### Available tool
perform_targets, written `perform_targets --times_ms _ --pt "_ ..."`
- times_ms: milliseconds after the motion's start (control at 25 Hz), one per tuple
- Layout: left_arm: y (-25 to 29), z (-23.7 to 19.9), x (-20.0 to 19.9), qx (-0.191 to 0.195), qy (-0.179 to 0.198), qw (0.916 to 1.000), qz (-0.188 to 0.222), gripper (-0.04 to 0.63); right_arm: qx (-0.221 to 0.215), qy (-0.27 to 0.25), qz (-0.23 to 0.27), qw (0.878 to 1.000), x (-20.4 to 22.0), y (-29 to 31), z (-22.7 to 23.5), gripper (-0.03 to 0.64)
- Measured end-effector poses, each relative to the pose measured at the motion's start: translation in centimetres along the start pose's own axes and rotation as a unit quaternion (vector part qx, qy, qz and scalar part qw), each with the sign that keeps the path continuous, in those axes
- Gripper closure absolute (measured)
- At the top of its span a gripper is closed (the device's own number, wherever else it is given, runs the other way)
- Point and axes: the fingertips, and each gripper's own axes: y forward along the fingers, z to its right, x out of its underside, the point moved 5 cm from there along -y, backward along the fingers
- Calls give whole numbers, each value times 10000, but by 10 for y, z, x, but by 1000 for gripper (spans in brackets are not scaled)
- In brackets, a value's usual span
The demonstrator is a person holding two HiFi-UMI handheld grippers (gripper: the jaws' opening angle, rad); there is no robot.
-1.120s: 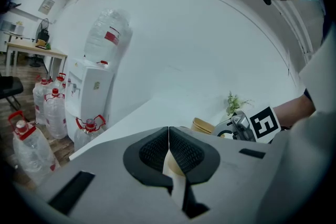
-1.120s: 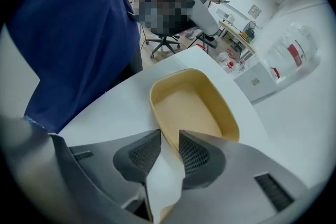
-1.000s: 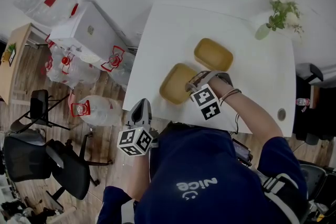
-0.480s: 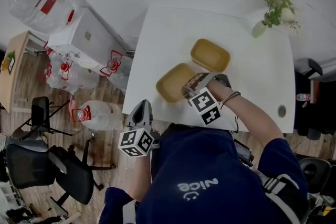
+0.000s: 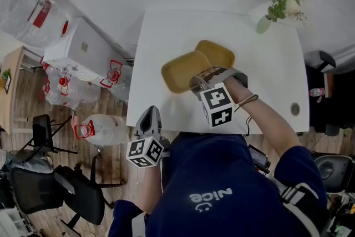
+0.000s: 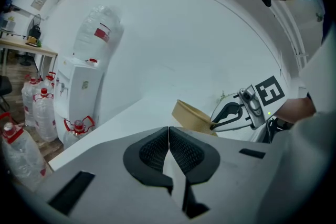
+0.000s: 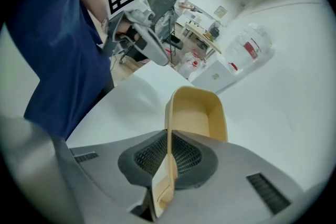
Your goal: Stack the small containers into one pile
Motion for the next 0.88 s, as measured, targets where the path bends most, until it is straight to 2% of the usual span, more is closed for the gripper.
perform_targets --times_ms 240,520,720,880 --pt "10 9 1 239 30 9997 -48 575 461 804 -375 9950 30 -12 18 560" --pt "23 22 -2 516 193 9984 -140 575 588 1420 -729 9854 54 -19 24 560" --pt "32 28 -3 695 303 9969 -222 575 681 2103 -885 9712 71 -21 33 560" --pt "38 29 -2 761 250 9963 -296 575 760 2638 -1023 9561 86 -20 35 560"
